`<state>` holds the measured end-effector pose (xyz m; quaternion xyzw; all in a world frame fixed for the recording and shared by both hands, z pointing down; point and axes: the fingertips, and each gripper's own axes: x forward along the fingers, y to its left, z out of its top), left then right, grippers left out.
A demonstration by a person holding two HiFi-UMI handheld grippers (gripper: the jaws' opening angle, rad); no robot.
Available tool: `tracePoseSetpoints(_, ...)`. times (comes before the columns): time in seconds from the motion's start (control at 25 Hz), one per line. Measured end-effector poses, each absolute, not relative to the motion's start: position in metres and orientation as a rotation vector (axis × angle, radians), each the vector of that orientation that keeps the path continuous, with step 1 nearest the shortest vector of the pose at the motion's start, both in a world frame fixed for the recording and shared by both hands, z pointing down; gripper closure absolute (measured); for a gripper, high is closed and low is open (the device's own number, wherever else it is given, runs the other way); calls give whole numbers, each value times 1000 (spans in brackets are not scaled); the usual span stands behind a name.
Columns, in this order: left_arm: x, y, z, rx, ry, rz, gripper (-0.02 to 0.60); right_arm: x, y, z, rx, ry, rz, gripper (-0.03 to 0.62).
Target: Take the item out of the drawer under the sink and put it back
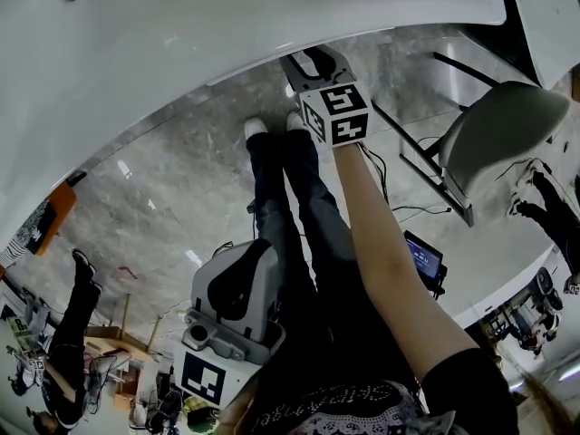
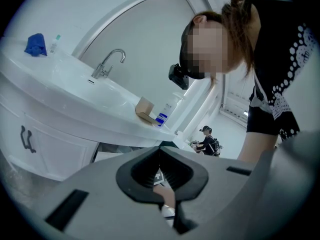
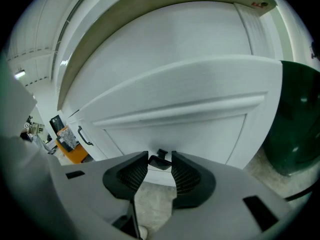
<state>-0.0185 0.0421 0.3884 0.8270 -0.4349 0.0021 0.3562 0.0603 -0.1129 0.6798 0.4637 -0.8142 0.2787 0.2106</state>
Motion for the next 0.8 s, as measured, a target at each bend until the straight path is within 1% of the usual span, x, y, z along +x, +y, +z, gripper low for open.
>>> tracePoseSetpoints(0.8,-8,48,393,2136,-1117,-6,577,77,-68,687,1276,-2255,796,445)
